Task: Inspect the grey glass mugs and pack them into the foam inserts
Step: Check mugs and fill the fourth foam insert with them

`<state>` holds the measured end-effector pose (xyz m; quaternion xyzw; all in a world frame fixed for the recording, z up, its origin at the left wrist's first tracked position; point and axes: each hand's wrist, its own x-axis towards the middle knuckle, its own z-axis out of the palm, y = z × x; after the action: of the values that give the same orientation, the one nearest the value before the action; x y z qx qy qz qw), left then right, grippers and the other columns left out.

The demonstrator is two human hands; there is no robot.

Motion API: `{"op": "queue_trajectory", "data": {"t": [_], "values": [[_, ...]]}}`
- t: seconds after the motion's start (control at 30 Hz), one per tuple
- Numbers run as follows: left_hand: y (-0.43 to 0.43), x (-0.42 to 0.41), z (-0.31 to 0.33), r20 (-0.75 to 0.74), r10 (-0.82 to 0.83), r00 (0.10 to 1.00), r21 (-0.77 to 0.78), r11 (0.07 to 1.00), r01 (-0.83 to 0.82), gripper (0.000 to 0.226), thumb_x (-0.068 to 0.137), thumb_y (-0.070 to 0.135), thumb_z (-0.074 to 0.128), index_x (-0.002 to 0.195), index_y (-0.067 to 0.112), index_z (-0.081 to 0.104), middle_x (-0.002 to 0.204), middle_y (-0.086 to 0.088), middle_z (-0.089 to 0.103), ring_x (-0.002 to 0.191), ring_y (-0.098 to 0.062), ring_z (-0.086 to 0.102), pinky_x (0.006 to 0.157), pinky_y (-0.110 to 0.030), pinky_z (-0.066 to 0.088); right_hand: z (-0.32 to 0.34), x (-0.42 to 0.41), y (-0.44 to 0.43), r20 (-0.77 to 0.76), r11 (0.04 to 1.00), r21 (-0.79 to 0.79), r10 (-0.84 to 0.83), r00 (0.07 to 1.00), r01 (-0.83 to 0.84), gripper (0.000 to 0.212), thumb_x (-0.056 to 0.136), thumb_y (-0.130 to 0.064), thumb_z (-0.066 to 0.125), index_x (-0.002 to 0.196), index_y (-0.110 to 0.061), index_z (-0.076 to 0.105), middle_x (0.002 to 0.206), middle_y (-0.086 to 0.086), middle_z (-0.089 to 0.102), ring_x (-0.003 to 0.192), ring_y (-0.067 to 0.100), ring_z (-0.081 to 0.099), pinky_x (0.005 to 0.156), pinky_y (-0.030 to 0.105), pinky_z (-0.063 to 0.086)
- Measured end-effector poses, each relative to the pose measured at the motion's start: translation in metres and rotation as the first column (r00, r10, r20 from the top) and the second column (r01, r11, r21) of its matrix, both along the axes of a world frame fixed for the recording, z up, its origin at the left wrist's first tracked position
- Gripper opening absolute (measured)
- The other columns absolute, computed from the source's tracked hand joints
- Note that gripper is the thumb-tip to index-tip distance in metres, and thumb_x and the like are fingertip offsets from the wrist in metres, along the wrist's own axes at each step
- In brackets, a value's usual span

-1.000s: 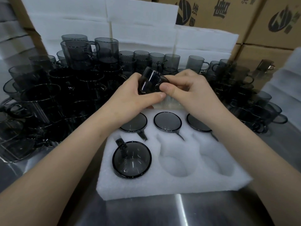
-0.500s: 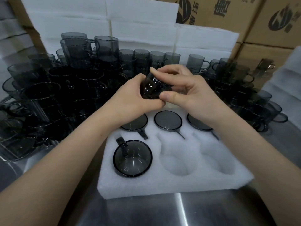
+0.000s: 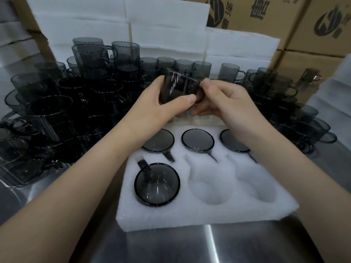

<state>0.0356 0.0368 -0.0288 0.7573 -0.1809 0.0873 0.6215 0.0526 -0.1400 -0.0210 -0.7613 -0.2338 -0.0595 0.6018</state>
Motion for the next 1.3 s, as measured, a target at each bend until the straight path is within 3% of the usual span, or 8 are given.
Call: {"op": "queue_trajectory", "data": {"t": [0.17, 0.4, 0.53, 0.73, 0.9, 1.03, 1.17, 1.3], "values": [[0.0038, 0.0021, -0.0038, 0.068, 0.003, 0.998, 0.015, 1.0, -0.004, 0.05, 0.069, 0.027, 0.075, 0.115, 0.032, 0.057, 0.108, 0.007, 0.065, 0.102, -0.009, 0.063, 0.086, -0.026, 0.052, 0.0029, 0.0043, -0.0073, -0.185, 0.988, 0.086, 0.145, 0.972, -0.13, 0.023, 0.086, -0.035, 0.062, 0.08, -0.013, 0.058, 0.078, 0.003, 0.062, 0.063, 0.017, 0.061, 0.064, 0.029, 0.053], [0.0059, -0.0003, -0.0035, 0.167, -0.01, 0.986, 0.061, 0.998, 0.0, 0.06, 0.066, 0.008, 0.073, 0.122, 0.023, 0.053, 0.12, -0.004, 0.06, 0.11, -0.011, 0.06, 0.098, -0.026, 0.047, 0.0031, -0.0005, 0.0005, -0.108, 0.956, -0.249, 0.133, 0.985, -0.157, 0.029, 0.101, -0.017, 0.047, 0.076, -0.015, 0.063, 0.075, -0.01, 0.064, 0.069, 0.006, 0.054, 0.071, 0.022, 0.049], [0.0047, -0.0008, -0.0043, 0.176, 0.023, 0.984, 0.034, 0.999, -0.029, 0.056, 0.07, 0.007, 0.078, 0.12, 0.019, 0.056, 0.114, -0.001, 0.063, 0.103, -0.008, 0.062, 0.09, -0.02, 0.049, 0.0045, -0.0032, 0.0001, -0.06, 0.951, -0.271, 0.138, 0.989, -0.149, 0.025, 0.094, -0.031, 0.053, 0.075, -0.017, 0.062, 0.073, -0.011, 0.062, 0.067, 0.005, 0.056, 0.072, 0.018, 0.048], [0.0068, 0.0026, -0.0051, 0.154, 0.05, 0.987, 0.011, 0.999, -0.052, 0.062, 0.059, 0.023, 0.086, 0.115, 0.026, 0.061, 0.109, 0.008, 0.066, 0.103, 0.0, 0.062, 0.089, -0.016, 0.048, 0.0018, -0.0002, -0.0021, -0.074, 0.947, -0.225, 0.218, 0.973, -0.229, 0.027, 0.098, -0.019, 0.05, 0.073, -0.013, 0.054, 0.067, -0.01, 0.054, 0.066, 0.002, 0.054, 0.069, 0.018, 0.05], [0.0086, 0.0041, -0.0074, 0.079, 0.025, 0.997, -0.059, 0.998, -0.02, 0.062, 0.06, 0.032, 0.087, 0.117, 0.028, 0.062, 0.11, 0.008, 0.066, 0.106, -0.007, 0.064, 0.093, -0.034, 0.054, 0.0015, 0.0021, -0.006, -0.105, 0.944, -0.144, 0.283, 0.953, -0.296, 0.026, 0.093, -0.029, 0.047, 0.073, -0.013, 0.053, 0.069, -0.012, 0.058, 0.074, 0.013, 0.06, 0.079, 0.032, 0.047], [0.0084, 0.003, -0.0069, 0.068, 0.019, 0.998, -0.102, 0.995, -0.012, 0.049, 0.073, 0.034, 0.079, 0.116, 0.023, 0.059, 0.107, 0.007, 0.064, 0.099, 0.002, 0.064, 0.083, -0.021, 0.053, 0.001, 0.0029, -0.0068, -0.082, 0.942, -0.093, 0.315, 0.946, -0.322, 0.023, 0.094, -0.027, 0.044, 0.079, -0.014, 0.057, 0.077, -0.007, 0.061, 0.081, 0.017, 0.061, 0.081, 0.034, 0.043], [0.0103, 0.0011, -0.006, -0.038, 0.019, 0.999, -0.193, 0.981, -0.026, 0.04, 0.076, 0.052, 0.066, 0.107, 0.026, 0.064, 0.103, 0.002, 0.068, 0.104, -0.019, 0.066, 0.096, -0.054, 0.051, 0.0007, 0.0008, -0.005, -0.025, 0.943, -0.065, 0.325, 0.945, -0.326, 0.018, 0.095, -0.019, 0.046, 0.089, -0.015, 0.062, 0.08, -0.001, 0.061, 0.08, 0.019, 0.061, 0.08, 0.036, 0.043], [0.0094, -0.0035, -0.0015, -0.075, 0.004, 0.997, -0.224, 0.974, -0.021, 0.047, 0.082, 0.055, 0.058, 0.109, 0.016, 0.064, 0.113, -0.015, 0.065, 0.11, -0.037, 0.063, 0.094, -0.066, 0.047, 0.0034, -0.0027, -0.0025, 0.082, 0.962, -0.058, 0.273, 0.959, -0.269, 0.019, 0.097, -0.014, 0.048, 0.094, -0.017, 0.067, 0.069, -0.004, 0.061, 0.065, 0.015, 0.061, 0.07, 0.023, 0.049]]}}
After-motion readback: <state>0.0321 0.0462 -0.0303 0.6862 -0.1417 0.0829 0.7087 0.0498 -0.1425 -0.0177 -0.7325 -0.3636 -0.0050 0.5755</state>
